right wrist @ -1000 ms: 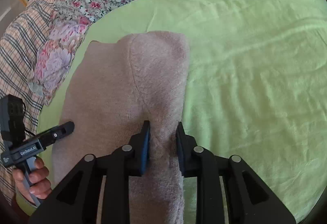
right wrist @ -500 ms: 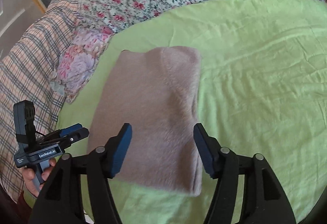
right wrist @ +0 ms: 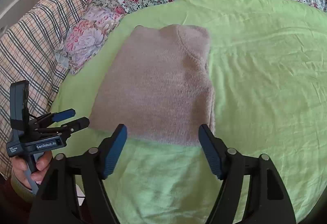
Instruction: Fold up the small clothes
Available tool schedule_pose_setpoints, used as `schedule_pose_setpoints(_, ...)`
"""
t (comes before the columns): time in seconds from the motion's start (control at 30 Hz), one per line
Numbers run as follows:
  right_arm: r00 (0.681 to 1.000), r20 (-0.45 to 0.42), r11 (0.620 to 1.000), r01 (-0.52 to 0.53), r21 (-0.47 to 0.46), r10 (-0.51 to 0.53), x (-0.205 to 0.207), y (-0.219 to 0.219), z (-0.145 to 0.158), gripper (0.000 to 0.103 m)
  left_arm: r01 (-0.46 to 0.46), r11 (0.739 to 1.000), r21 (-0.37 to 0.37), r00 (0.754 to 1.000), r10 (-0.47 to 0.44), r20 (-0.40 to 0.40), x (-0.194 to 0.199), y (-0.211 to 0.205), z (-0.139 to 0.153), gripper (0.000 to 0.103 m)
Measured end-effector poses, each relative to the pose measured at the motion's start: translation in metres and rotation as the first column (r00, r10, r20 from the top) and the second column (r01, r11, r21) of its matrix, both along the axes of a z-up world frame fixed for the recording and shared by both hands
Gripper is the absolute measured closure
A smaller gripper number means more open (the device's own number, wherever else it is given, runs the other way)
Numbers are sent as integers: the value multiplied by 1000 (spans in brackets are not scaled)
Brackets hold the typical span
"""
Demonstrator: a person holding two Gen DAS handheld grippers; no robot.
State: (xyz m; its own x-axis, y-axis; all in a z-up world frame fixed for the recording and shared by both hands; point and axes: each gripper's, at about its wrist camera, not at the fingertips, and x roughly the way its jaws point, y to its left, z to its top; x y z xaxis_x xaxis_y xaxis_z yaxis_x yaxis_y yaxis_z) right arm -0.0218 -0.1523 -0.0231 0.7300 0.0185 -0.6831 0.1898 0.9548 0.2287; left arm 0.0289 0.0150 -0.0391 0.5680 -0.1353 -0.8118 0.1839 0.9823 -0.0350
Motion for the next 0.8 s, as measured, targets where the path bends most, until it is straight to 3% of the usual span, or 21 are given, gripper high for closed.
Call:
schedule_pose_setpoints(0.2, 999, -27, 999, -27, -36, 26, -6, 11, -7, 14, -22, 999, 38, 1000, 22, 14, -14, 3, 1, 19)
schedule_pose_setpoints(0.47, 998, -53, 998, -40, -40, 37, -3, 12, -14, 12, -29, 994, 102, 999, 25, 35, -22, -3, -2, 17)
schedule_pose_setpoints(0.8, 997, -66, 998, -43, -48, 40, 10, 13, -13, 9, -17, 992, 122, 1000, 13, 26, -6, -9, 1, 16)
